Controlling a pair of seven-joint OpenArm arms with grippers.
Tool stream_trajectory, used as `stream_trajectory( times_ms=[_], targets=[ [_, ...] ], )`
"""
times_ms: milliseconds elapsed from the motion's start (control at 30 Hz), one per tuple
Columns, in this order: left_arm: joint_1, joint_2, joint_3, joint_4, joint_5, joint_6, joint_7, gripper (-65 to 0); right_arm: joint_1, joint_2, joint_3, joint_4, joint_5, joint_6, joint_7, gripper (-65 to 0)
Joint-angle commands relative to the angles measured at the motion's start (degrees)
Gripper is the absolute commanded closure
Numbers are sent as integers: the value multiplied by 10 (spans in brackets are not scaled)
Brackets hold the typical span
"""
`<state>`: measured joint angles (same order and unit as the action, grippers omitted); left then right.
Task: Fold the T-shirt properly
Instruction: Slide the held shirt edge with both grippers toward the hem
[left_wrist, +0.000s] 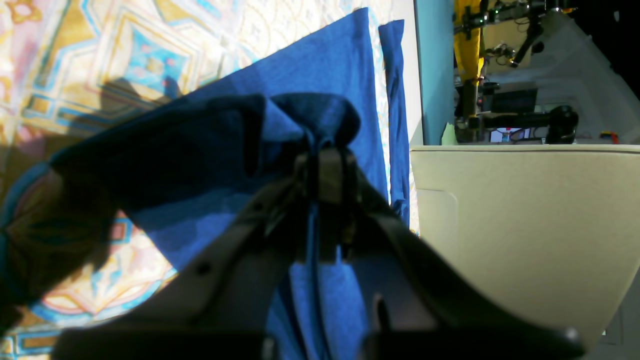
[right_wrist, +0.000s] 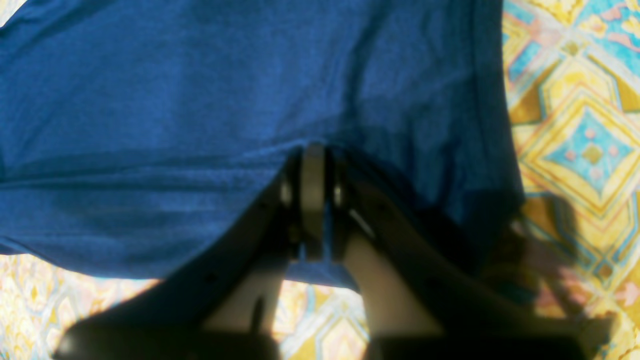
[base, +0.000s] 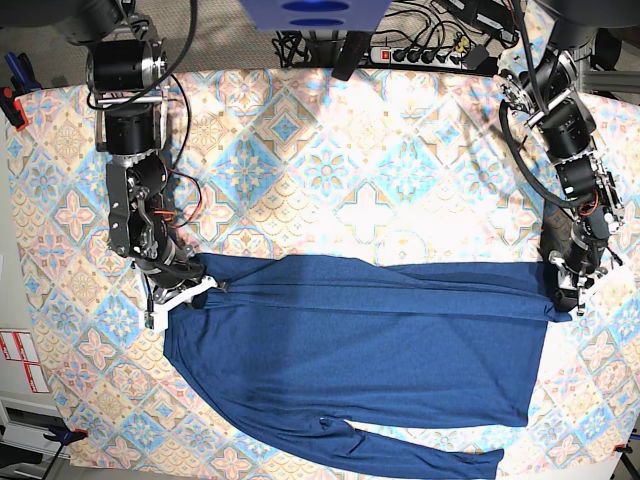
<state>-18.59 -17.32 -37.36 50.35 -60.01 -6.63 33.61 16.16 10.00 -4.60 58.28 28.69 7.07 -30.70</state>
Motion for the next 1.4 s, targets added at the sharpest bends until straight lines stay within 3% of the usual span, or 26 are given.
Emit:
stream_trajectory(
  times_ms=[0,333,500,733,833,1000,1200,1367],
  targets=[
    [-15,-12,0,-5,1,-9,-11,0,22,6,3,2,2,2,20,-9],
    [-19,-12,0,-17,5,-9,-27,0,39,6,2,-71,1,2,78,-12],
    [-20,-9,0,-23,29,-6,-47,-6,37,6,-2,-78,1,2,77,-93],
    [-19,-9,0,-23,41,-5,-42,-230,35,6,3,-72,1,2,61,-170],
    [-18,-11,0,-21,37,-5,-20,-276,34,17,3,-52,1,2,47,-170],
    [-1,-12,-5,-15,34,-5,20,-281,1,21,3,28,5,2,16,-172],
    [61,-9,-1,37,-12,-5,24,-281,-28,21,40,73,2,1,-31,-172],
    [76,-8,-1,32,-17,-5,19,-281,-30,20,52,72,2,1,-33,-173]
  ],
)
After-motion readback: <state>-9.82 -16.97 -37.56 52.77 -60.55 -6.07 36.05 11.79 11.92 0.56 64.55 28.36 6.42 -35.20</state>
